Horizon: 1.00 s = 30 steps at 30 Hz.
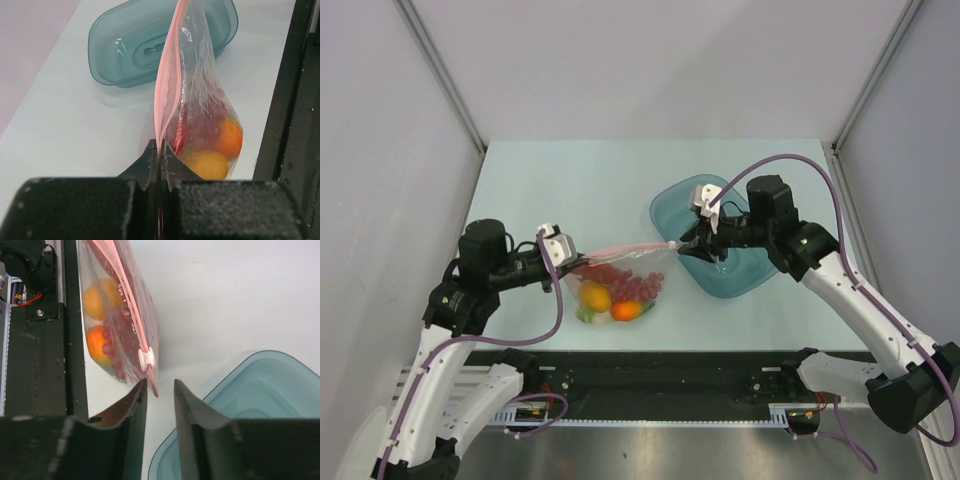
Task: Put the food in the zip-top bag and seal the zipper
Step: Zip the zipper food storage bag at the center of the board.
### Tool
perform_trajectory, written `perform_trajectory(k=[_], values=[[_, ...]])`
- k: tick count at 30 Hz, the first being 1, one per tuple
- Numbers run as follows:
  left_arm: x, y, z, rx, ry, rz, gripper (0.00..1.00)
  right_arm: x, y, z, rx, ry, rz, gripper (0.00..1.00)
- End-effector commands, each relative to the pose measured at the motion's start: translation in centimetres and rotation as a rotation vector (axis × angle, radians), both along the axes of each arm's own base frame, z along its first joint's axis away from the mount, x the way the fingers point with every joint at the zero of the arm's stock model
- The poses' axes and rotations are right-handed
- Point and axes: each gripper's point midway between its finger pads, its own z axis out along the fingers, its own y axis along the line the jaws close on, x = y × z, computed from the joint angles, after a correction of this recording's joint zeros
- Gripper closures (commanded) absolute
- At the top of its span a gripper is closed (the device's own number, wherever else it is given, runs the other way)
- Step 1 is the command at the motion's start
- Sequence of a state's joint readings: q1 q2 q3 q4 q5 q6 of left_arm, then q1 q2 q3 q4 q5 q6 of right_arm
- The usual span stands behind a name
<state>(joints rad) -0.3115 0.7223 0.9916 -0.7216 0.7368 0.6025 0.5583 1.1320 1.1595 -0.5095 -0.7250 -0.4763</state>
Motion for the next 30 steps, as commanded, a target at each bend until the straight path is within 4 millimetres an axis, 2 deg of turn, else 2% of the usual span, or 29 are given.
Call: perform_trajectory(k=[1,3,5,6,7,9,10,11,14,15,16,19,23,25,26,28,30], values=[[-0.1,0.2,0.1,0.015,0.009,0.001,1.00,-0.2,1.1,1.0,0.037,-0.066,0.071,0.74],[-0.1,0.3,0.1,0.016,0.009,0.004,1.00,-0.5,1.2,0.7,0.021,-0.093,0.099,0.85],[0.0,0.3,0.2,0.014,0.008,0.008,1.00,-0.7,1.2,0.6,0.011,-0.108,0.111,0.92],[0.1,0.3,0.1,0.015,0.013,0.012,1.00,-0.8,1.3,0.7,0.007,-0.124,0.113,1.00],[0.4,0.3,0.4,0.012,0.004,0.019,1.00,-0.8,1.4,1.0,0.012,-0.136,0.115,1.00],[1.0,0.2,0.9,-0.006,0.029,0.046,0.83,-0.9,1.4,1.5,0.021,-0.153,0.109,1.00],[1.3,0.0,2.2,-0.024,0.009,0.049,0.72,-1.1,1.7,1.8,0.030,-0.164,0.114,1.00],[1.8,-0.2,2.4,-0.027,0.027,0.050,0.53,-1.2,1.6,2.1,0.036,-0.174,0.113,1.00],[2.3,-1.2,4.8,-0.024,-0.023,0.024,0.33,-1.4,1.8,2.5,0.041,-0.179,0.107,1.00],[2.7,-1.6,5.0,-0.014,-0.022,0.016,0.31,-1.4,1.8,2.7,0.045,-0.185,0.100,1.00],[2.8,-2.0,6.1,-0.019,-0.053,0.006,0.30,-1.4,1.8,2.8,0.048,-0.185,0.097,1.00],[2.5,-4.0,7.8,-0.043,-0.066,-0.053,0.26,-1.8,2.0,3.4,0.064,-0.193,0.091,1.00],[0.7,-7.1,7.6,-0.038,-0.049,-0.195,0.20,-2.1,2.3,4.0,0.077,-0.197,0.081,1.00],[0.1,-7.5,7.7,-0.053,-0.046,-0.227,0.21,-2.0,2.1,4.0,0.073,-0.200,0.070,1.00],[0.3,-7.3,7.5,-0.046,-0.041,-0.216,0.30,-1.9,2.0,4.1,0.071,-0.205,0.064,1.00],[0.2,-6.7,7.3,-0.027,-0.028,-0.196,0.37,-1.7,1.4,4.1,0.064,-0.205,0.042,1.00],[0.0,-6.3,8.0,-0.048,-0.049,-0.187,0.33,-1.9,1.4,4.5,0.081,-0.198,0.036,1.00]])
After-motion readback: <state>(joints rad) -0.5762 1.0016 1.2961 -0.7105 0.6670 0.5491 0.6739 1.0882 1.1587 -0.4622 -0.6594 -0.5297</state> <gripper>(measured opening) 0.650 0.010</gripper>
